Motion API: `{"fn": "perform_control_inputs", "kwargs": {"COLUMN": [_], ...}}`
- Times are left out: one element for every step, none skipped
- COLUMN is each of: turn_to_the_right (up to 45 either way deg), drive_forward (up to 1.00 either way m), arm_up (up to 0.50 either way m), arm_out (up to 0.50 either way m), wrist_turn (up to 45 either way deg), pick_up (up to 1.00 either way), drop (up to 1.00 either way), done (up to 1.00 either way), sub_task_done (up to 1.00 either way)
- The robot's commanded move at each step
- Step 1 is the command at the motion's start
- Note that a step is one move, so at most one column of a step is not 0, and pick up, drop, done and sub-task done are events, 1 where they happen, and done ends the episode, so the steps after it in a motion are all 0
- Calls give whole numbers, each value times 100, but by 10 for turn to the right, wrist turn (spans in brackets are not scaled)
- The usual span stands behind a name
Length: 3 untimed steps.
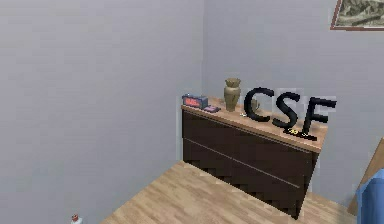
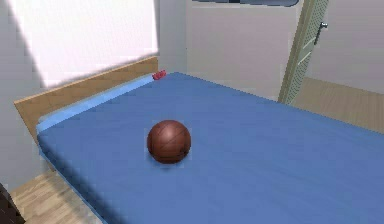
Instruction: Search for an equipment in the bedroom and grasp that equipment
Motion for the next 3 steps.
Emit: {"fn": "perform_control_inputs", "kwargs": {"turn_to_the_right": [0,0,0], "drive_forward": [0,0,0], "arm_up": [50,30,0], "arm_out": [0,0,44], "wrist_turn": [0,0,0], "pick_up": [0,0,0], "drop": [0,0,0], "done": [0,0,0], "sub_task_done": [0,0,0]}}
